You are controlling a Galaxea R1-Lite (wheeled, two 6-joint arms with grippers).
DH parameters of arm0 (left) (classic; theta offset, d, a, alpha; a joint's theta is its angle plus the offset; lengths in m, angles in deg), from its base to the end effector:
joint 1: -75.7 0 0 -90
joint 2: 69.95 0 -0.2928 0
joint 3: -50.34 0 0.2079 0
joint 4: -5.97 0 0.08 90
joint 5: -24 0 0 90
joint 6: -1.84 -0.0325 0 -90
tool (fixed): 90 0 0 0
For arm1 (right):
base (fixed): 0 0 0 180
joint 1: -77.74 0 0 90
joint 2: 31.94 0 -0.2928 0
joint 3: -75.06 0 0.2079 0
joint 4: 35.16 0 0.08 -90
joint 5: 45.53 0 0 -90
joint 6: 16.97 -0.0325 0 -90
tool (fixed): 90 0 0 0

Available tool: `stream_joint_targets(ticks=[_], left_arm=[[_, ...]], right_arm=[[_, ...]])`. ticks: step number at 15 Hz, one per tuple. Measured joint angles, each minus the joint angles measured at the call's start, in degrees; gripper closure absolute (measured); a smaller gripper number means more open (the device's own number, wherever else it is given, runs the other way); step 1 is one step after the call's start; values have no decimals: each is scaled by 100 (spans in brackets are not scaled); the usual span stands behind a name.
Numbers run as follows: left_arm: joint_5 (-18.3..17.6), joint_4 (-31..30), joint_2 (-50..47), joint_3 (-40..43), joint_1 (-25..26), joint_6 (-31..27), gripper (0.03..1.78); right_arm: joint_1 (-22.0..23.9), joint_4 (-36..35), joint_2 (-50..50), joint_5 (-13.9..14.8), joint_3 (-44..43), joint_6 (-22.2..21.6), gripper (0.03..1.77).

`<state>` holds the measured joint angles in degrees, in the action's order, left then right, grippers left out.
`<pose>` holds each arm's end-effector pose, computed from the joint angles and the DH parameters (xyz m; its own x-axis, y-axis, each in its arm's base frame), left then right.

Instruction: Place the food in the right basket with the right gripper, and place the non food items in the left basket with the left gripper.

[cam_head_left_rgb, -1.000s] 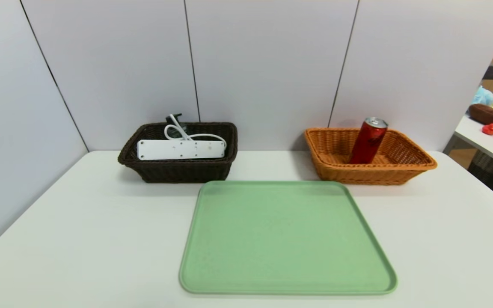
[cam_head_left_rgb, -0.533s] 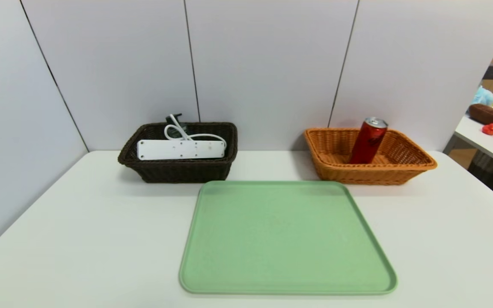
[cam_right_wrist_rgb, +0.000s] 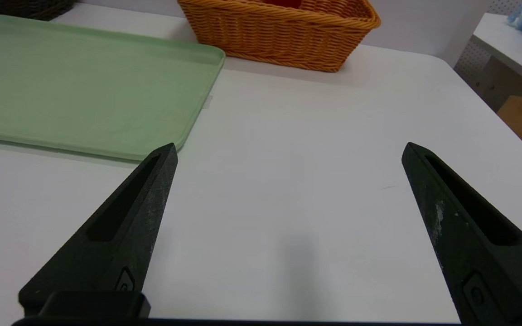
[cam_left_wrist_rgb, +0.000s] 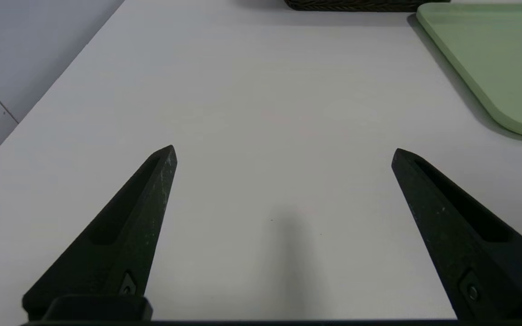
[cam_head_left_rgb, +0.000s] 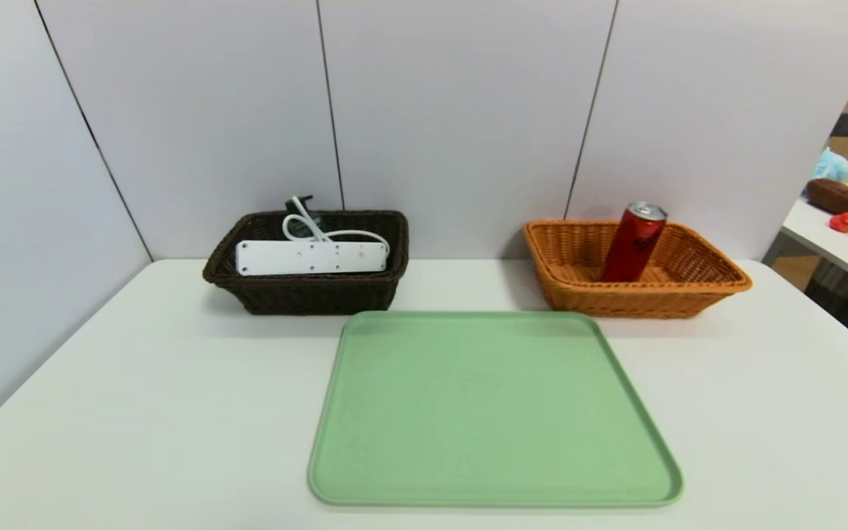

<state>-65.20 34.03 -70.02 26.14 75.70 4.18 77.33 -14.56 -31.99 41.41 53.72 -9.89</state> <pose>0.0090 0.0005 0.0777 0.9977 0.0140 -0.0661 -0.0166 0.9991 -0.0398 0.0132 0.0018 0.0771 0.9981 0.0605 0.0138 -0.0584 0.9906 -0.1240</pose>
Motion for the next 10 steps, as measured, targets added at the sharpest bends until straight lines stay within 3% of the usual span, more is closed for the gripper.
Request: stream_joint_targets(ticks=[4, 10], left_arm=[[6, 2, 0, 2, 0, 35, 12], [5, 5, 0, 2, 0, 35, 12]], right_arm=[[0, 9, 0, 12, 2, -358, 9], [0, 17, 0, 6, 5, -380, 9]])
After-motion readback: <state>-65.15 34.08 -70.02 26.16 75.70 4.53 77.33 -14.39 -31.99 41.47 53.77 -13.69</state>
